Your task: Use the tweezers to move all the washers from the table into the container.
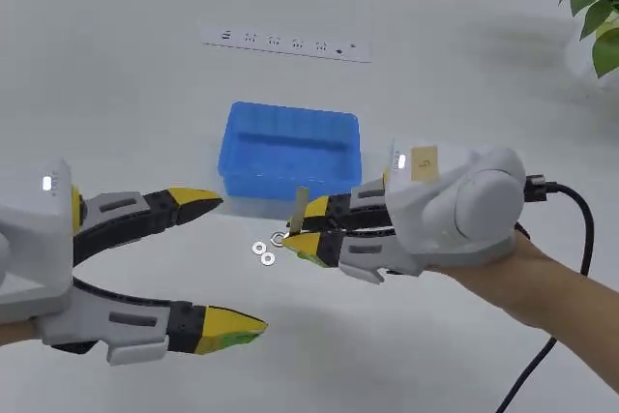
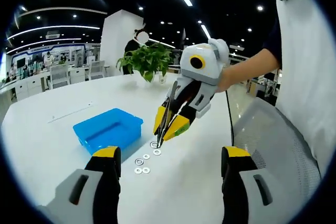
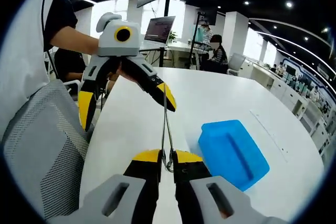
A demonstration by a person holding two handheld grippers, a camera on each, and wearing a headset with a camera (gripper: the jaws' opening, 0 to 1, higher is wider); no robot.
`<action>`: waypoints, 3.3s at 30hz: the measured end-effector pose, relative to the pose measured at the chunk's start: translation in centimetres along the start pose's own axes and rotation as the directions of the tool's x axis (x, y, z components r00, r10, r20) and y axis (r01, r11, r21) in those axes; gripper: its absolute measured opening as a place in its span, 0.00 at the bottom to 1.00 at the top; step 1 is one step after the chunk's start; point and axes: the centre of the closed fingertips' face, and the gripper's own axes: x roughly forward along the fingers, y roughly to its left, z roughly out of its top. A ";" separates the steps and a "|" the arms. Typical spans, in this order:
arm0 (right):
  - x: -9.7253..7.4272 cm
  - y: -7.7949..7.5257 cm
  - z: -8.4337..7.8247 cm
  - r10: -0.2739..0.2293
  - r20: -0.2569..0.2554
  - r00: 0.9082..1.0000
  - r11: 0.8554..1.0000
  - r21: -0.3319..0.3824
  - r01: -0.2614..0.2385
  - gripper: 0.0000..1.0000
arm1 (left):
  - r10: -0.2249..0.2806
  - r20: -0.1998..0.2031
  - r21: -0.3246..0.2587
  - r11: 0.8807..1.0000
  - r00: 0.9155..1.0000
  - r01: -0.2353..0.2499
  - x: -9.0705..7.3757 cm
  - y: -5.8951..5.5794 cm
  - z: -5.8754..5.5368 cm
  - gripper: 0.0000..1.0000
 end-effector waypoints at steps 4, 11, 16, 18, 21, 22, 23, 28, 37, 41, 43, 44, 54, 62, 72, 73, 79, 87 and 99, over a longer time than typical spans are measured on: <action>-0.1 -0.7 1.1 -0.004 0.006 1.000 1.000 -0.027 0.004 0.09 | 0.059 0.019 -0.023 0.998 0.998 -0.059 -1.0 1.3 0.1 0.97; -0.6 -3.7 3.1 -0.031 0.026 0.999 0.998 -0.055 0.032 0.09 | 0.128 0.036 0.006 0.992 0.991 -0.128 -2.5 3.2 0.4 1.00; -0.3 -6.4 3.7 -0.057 0.029 0.998 0.996 -0.070 0.059 0.10 | 0.155 0.046 0.000 0.988 0.987 -0.155 -3.5 4.3 0.5 1.00; 0.2 -7.5 3.7 -0.060 0.031 0.998 0.996 -0.068 0.062 0.10 | 0.156 0.041 0.001 0.988 0.987 -0.156 -3.7 4.6 0.3 1.00; 1.2 -9.1 3.2 -0.070 0.028 0.997 0.996 -0.058 0.071 0.10 | 0.159 0.038 -0.009 0.987 0.987 -0.158 -3.6 4.8 0.1 1.00; 1.7 -9.7 2.7 -0.073 0.016 0.997 0.995 -0.060 0.074 0.10 | 0.161 0.036 -0.013 0.987 0.986 -0.161 -3.5 4.9 -0.1 1.00; 2.1 -10.1 2.3 -0.073 0.008 0.997 0.996 -0.060 0.073 0.10 | 0.162 0.034 -0.016 0.987 0.986 -0.162 -3.5 4.9 -0.1 1.00; 4.5 -11.9 -0.3 -0.067 -0.029 0.997 0.997 -0.037 0.065 0.10 | 0.179 0.030 -0.043 0.983 0.983 -0.178 -3.6 5.4 -0.5 1.00; 6.6 -12.9 -2.9 -0.044 -0.037 0.998 0.999 0.025 0.045 0.10 | 0.214 -0.012 -0.058 0.975 0.977 -0.215 -4.5 6.9 -1.4 1.00; 6.8 -12.9 -3.5 -0.040 -0.036 0.999 0.998 0.045 0.041 0.10 | 0.226 -0.022 -0.066 0.972 0.974 -0.227 -4.5 7.2 -1.7 1.00; 6.8 -12.8 -3.8 -0.036 -0.039 0.999 0.998 0.047 0.038 0.10 | 0.226 -0.024 -0.074 0.971 0.974 -0.228 -4.3 7.3 -1.8 0.99; 6.8 -12.7 -4.0 -0.031 -0.042 0.999 0.998 0.051 0.033 0.10 | 0.226 -0.024 -0.074 0.971 0.974 -0.227 -4.1 7.2 -1.7 1.00; 6.5 -12.8 -3.8 -0.030 -0.035 0.999 0.998 0.049 0.032 0.09 | 0.216 -0.029 -0.076 0.973 0.976 -0.217 -3.6 7.1 -1.4 1.00; 6.4 -12.5 -3.1 -0.030 -0.042 0.999 0.999 0.021 0.031 0.08 | 0.235 0.005 -0.091 0.968 0.972 -0.234 -2.7 8.7 -0.5 0.99; 5.8 -11.9 -1.8 -0.027 -0.033 0.999 1.000 -0.015 0.026 0.08 | 0.150 0.037 -0.003 0.989 0.988 -0.150 1.0 10.7 2.9 0.93; 5.8 -12.0 -1.8 -0.028 -0.036 0.999 0.999 -0.018 0.027 0.08 | 0.127 0.043 -0.004 0.992 0.991 -0.127 1.6 10.8 3.3 0.90; 5.6 -11.5 -2.1 -0.020 -0.053 0.998 0.999 -0.029 0.018 0.08 | 0.087 0.008 0.047 0.995 0.996 -0.087 4.4 11.8 3.6 0.82; 5.4 -11.6 -2.2 -0.021 -0.063 0.998 0.998 -0.052 0.018 0.08 | -0.005 0.011 0.106 0.994 1.000 0.004 6.7 12.1 5.5 0.52; 5.6 -11.2 -2.2 -0.014 -0.069 0.997 0.998 -0.067 0.009 0.08 | -0.096 -0.064 0.277 0.954 0.993 0.110 8.8 10.9 6.5 0.30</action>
